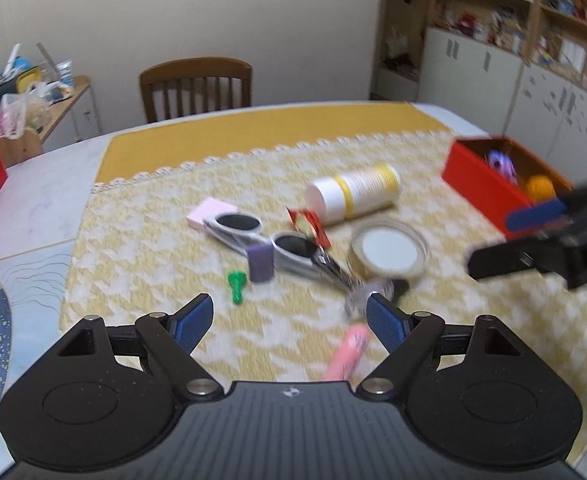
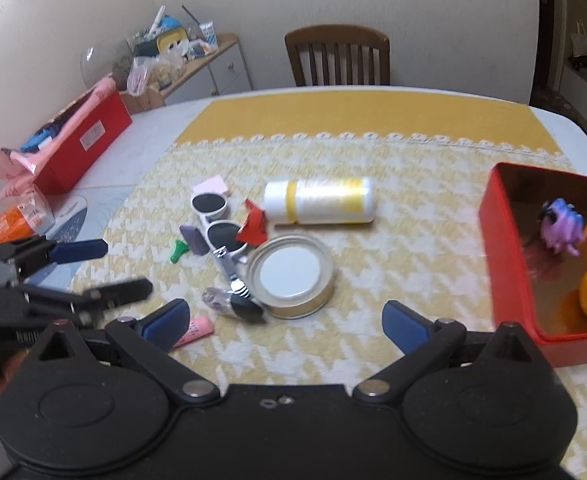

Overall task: Organize rigid objects
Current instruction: 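Grasp the pink lip balm tube with the left gripper while the right gripper grasps the nail clipper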

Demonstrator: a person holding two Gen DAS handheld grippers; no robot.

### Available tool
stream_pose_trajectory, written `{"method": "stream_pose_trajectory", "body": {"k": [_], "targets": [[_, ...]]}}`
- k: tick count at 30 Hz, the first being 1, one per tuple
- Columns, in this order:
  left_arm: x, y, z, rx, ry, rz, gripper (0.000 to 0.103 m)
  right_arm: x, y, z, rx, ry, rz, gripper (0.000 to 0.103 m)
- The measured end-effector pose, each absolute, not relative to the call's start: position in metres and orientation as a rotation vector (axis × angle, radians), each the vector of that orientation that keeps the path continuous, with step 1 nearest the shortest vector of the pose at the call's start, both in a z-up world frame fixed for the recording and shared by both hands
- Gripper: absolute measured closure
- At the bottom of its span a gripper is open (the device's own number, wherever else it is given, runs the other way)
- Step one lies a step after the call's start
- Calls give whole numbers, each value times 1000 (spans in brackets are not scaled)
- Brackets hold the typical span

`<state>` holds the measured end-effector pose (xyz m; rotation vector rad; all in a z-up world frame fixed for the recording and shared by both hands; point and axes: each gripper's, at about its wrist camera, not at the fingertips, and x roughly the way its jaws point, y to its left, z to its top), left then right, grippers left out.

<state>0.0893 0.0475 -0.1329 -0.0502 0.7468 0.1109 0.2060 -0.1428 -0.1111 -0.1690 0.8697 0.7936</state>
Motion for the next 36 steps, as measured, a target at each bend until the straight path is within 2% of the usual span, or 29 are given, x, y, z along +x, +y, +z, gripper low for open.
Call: {"method": "stream_pose_trajectory", "body": {"k": [15, 19, 21, 25, 28, 30, 33, 36], "targets": [[89, 31, -170, 36, 781, 7, 19, 208, -76, -135, -181, 1000, 766, 6], [88, 27, -173, 57, 783, -17, 20, 212, -68, -144, -146, 1064, 717, 11], [88, 25, -173, 61, 785, -37, 33, 214, -66, -148, -128, 1085, 693, 15], [88, 24, -174, 52, 790, -61, 41, 218, -65, -154, -95, 1126, 656, 23], [89, 24, -174, 49, 795, -71, 51, 220, -63, -156, -77, 1139, 641, 25], [90, 25, -173, 43, 797, -77, 62, 221, -63, -157, -64, 1149, 633, 26], [90, 24, -175, 46, 808, -85, 70, 221, -62, -158, -59, 1158, 629, 34], [90, 23, -176, 43, 812, -91, 72, 221, -62, -159, -50, 1162, 628, 43]]}}
